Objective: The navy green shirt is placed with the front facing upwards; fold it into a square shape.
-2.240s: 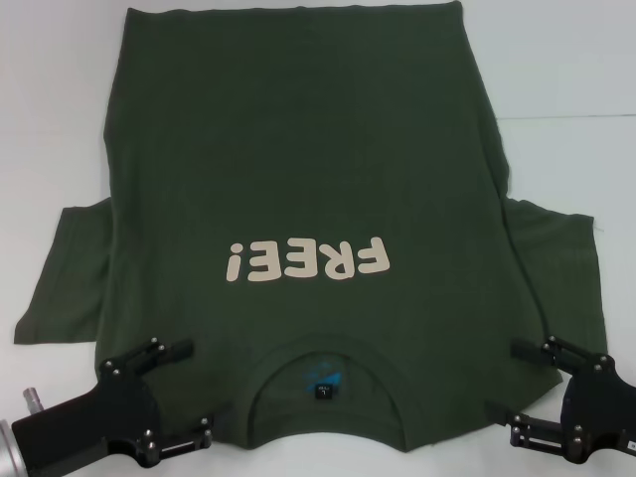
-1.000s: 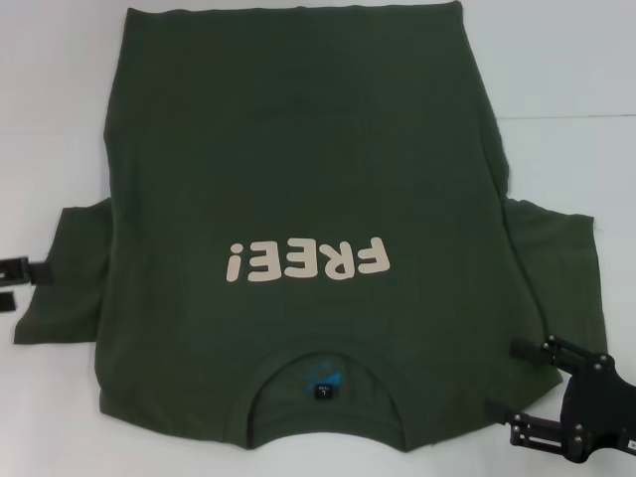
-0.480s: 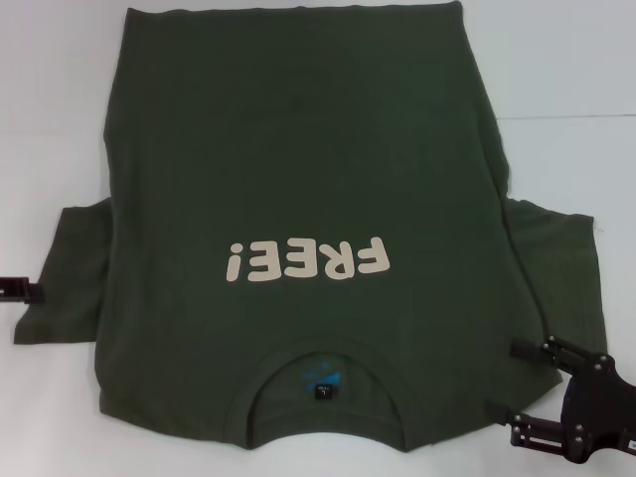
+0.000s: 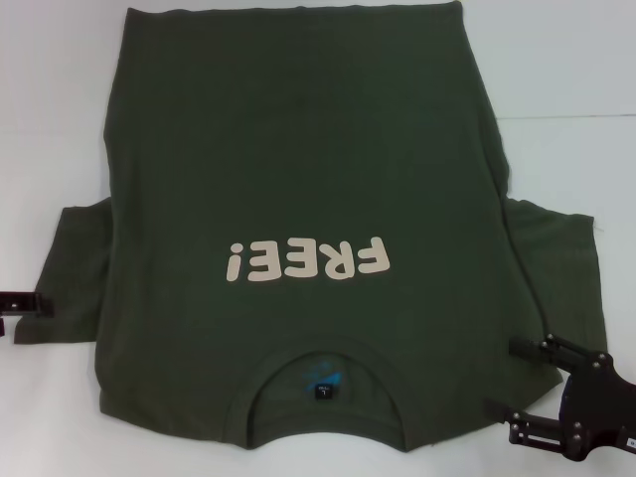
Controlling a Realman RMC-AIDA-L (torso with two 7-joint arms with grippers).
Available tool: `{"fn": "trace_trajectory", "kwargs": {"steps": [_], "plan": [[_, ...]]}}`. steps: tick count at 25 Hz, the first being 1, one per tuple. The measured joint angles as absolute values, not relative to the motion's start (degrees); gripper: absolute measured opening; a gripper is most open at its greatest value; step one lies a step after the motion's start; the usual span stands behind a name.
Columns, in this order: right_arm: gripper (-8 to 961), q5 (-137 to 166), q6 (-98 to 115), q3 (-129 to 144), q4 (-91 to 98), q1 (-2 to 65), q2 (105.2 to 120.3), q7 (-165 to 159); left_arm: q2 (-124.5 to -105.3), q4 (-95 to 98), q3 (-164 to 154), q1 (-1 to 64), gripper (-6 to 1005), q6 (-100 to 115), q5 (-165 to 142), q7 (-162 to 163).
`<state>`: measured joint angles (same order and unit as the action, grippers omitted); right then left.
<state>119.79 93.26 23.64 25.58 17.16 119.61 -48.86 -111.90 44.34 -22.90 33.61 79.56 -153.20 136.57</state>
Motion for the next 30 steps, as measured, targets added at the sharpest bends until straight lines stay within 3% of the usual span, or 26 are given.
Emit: {"fn": "trace_trajectory", "kwargs": {"steps": [30], "plan": [[882,119.8,93.2,23.6,25.5,17.2,119.61,-49.0,-111.97,42.8,-23.9,34.4,875,80.5,-152.7,136.9]]}}
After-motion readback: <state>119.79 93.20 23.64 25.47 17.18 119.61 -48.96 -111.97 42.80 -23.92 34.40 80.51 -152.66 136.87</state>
